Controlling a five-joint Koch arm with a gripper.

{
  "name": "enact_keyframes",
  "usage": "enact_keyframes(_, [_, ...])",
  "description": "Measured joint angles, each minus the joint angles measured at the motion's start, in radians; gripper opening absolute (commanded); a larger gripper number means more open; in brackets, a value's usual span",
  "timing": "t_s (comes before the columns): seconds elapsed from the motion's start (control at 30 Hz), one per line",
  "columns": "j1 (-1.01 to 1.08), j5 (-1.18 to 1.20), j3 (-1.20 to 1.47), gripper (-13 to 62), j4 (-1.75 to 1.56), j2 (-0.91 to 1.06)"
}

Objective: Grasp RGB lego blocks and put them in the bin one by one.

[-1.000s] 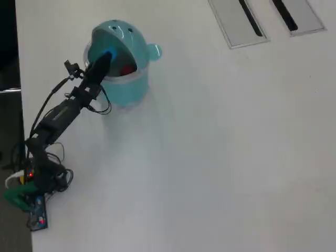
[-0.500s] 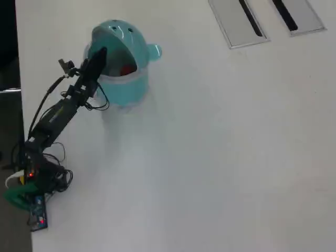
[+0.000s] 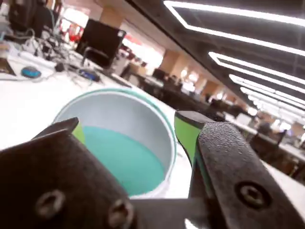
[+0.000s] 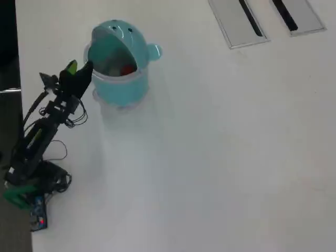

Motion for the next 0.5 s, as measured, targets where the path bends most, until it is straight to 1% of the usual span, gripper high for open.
enact_keyframes(0.27, [0.078, 0.012, 0.181, 35.4, 0.028, 0.192])
enact_keyframes(0.5, [0.155, 0.025, 0.265, 36.0, 0.029, 0.195])
